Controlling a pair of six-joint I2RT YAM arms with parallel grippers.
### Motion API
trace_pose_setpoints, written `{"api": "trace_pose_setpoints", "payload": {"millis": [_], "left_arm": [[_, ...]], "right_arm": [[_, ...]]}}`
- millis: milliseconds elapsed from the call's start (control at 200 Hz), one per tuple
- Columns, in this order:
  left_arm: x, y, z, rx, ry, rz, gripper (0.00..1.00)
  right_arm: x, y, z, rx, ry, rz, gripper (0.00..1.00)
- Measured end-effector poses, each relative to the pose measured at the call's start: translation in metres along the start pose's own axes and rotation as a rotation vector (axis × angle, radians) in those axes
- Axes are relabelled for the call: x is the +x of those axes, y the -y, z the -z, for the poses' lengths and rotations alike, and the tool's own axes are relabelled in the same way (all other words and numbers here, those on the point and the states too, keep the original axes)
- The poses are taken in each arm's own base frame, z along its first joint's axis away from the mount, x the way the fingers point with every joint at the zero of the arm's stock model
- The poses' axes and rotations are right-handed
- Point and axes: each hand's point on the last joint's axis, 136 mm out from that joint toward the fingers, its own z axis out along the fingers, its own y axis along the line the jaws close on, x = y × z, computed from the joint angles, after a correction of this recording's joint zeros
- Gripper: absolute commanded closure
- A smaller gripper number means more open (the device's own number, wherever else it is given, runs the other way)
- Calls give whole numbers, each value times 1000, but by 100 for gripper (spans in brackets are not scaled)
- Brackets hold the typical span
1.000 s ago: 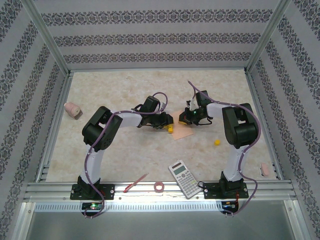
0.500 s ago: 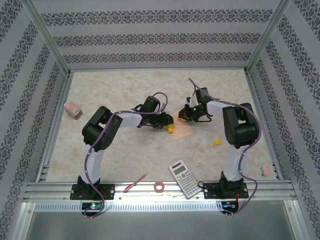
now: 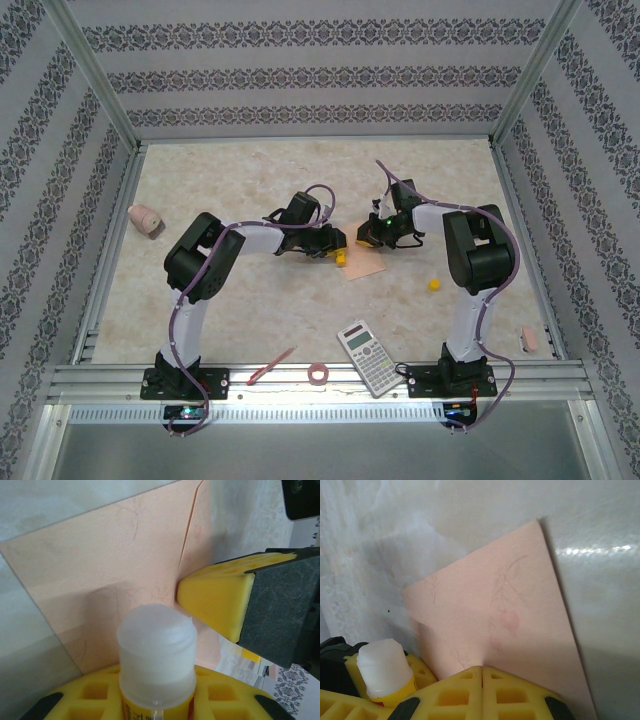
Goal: Place the letter into the envelope and seal it
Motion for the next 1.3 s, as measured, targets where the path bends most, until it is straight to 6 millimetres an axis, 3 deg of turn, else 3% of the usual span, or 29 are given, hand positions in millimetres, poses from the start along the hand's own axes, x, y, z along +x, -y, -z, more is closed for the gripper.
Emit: {"api": "trace_pose_setpoints", "payload": {"millis": [295, 610, 884, 1299], "left_arm": [[0, 0, 0, 0, 0, 0, 100], [0, 0, 0, 0, -1, 0, 100], [0, 0, 0, 0, -1, -2, 100], [0, 0, 0, 0, -1, -2, 100]], "right_arm": [[5, -2, 8, 13, 9, -3, 100], [1, -35, 40, -21, 83, 56, 100], [31, -21, 25, 7, 12, 17, 100], [55, 8, 10, 44, -52, -42, 100]]}}
